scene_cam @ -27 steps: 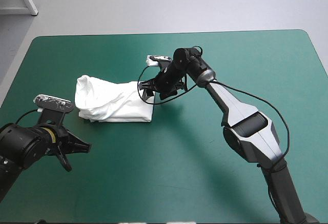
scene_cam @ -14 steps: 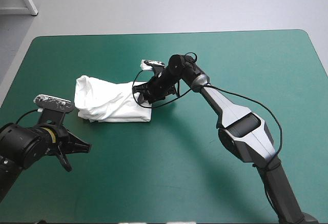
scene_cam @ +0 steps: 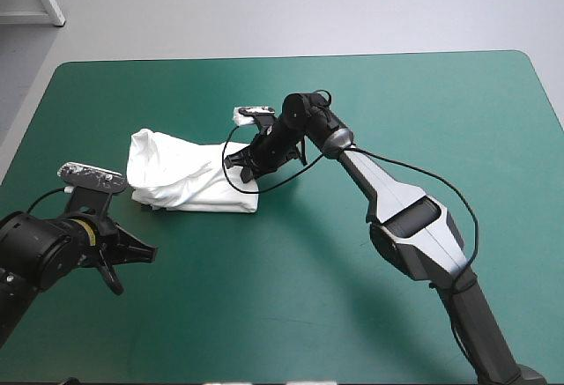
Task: Fold the cloth
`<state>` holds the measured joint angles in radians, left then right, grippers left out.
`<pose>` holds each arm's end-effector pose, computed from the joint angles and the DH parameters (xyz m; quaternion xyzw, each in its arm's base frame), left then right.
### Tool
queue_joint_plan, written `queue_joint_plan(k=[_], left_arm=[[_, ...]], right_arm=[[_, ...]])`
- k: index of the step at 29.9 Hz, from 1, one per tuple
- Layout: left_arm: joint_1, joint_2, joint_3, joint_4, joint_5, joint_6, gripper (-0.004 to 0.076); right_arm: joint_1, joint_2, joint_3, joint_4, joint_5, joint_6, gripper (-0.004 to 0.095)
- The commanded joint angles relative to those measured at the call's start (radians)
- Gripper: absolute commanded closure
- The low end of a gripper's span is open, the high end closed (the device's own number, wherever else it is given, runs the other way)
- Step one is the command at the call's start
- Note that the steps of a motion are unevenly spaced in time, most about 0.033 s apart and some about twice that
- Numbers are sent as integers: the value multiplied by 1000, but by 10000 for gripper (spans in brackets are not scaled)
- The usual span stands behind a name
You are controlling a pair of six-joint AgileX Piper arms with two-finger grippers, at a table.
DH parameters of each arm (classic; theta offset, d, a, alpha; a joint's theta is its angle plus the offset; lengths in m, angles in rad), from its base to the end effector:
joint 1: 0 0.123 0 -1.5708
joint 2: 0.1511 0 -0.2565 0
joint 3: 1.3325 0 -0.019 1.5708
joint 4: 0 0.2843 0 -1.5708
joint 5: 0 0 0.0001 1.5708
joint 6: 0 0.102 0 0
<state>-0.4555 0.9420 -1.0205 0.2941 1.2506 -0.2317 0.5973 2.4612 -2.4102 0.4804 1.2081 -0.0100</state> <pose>0.1975 -0.0655 0.3303 0.1185 0.9529 0.0574 0.2733 0.4250 0.3424 0.1985 -0.2478 0.9200 0.2804 0.1163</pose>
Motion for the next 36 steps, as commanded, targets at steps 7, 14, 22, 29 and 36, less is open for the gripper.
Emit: queue_joint_plan(k=[7, 14, 22, 29, 36], left_arm=[[1, -11, -22, 10, 31, -10, 734], [1, -11, -22, 10, 31, -10, 734], [1, -11, -22, 10, 31, -10, 734], [1, -11, -22, 10, 31, -10, 734], [1, -11, -22, 10, 31, -10, 734]], right_arm=[[-67, -178, -103, -326, 43, 35, 926], [-247, -208, -101, -463, 44, 66, 926], [-481, -210, -101, -506, 44, 59, 926], [-658, -216, -99, -573, 44, 58, 926], [-795, -216, -5, -461, 44, 30, 860]])
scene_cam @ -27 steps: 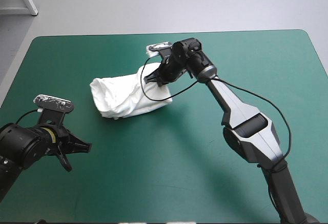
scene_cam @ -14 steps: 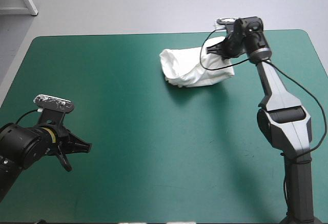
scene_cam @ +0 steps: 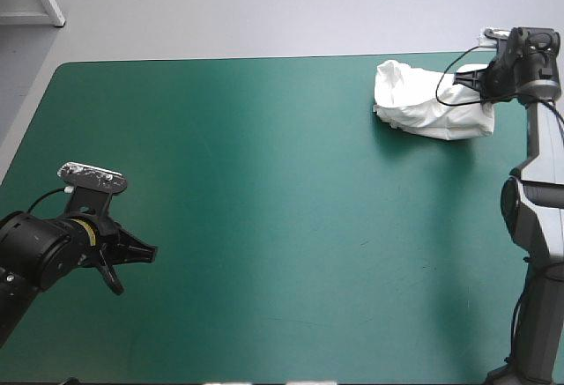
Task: Fold the cloth
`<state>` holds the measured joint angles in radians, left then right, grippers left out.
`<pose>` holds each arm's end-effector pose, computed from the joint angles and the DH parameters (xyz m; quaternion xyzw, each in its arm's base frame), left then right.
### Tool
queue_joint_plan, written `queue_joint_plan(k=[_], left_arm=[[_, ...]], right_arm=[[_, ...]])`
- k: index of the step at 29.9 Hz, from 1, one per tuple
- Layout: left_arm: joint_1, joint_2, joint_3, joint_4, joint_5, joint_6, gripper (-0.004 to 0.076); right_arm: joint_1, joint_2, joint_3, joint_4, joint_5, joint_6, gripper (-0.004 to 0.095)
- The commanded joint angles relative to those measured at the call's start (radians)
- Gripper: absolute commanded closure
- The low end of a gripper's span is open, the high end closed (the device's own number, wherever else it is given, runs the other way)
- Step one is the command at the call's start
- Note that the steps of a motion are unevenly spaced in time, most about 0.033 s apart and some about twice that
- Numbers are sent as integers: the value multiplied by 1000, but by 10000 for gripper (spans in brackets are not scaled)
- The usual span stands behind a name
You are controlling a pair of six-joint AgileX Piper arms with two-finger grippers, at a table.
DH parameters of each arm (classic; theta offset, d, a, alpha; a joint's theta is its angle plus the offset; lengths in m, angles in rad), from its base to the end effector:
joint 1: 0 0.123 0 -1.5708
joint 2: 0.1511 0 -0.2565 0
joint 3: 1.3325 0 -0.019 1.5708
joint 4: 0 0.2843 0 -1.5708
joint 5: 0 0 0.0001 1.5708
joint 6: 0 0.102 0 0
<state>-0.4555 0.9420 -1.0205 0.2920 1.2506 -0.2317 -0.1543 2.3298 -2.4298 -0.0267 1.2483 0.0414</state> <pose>0.1975 -0.0657 0.3302 0.1184 0.9530 0.0564 0.2730 0.5213 -0.0837 0.2629 0.0936 0.9631 -0.0275 0.2509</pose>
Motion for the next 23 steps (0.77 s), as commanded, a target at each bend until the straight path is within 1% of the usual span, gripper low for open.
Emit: queue_joint_plan(k=[1, 2, 5, 6, 7, 8, 9, 10, 19, 23], left_arm=[[1, -11, -22, 12, 31, -10, 734], [1, -11, -22, 12, 31, -10, 734], [1, -11, -22, 12, 31, -10, 734], [1, -11, -22, 12, 31, -10, 734], [1, -11, -22, 12, 31, -10, 734], [1, -11, -22, 12, 31, -10, 734], [1, -11, -22, 12, 31, -10, 734], [1, -11, -22, 12, 31, -10, 734], [1, -11, -22, 12, 31, -10, 734], [1, -11, -22, 12, 31, -10, 734]], right_arm=[[-57, -85, 30, 63, 4, -21, 803], [-70, -85, 46, 81, 4, -21, 704], [-98, -87, 63, 122, 4, -16, 307], [-103, -87, 63, 122, 4, -3, 193], [-106, -95, 63, 113, 4, 8, 108], [-110, -97, 63, 106, 4, 7, 64], [-110, -106, 63, 102, 4, 10, 41], [-112, -112, 63, 103, 4, 12, 45], [-112, -162, 47, 88, 4, 14, 138], [-112, -173, 47, 77, 4, 11, 163]])
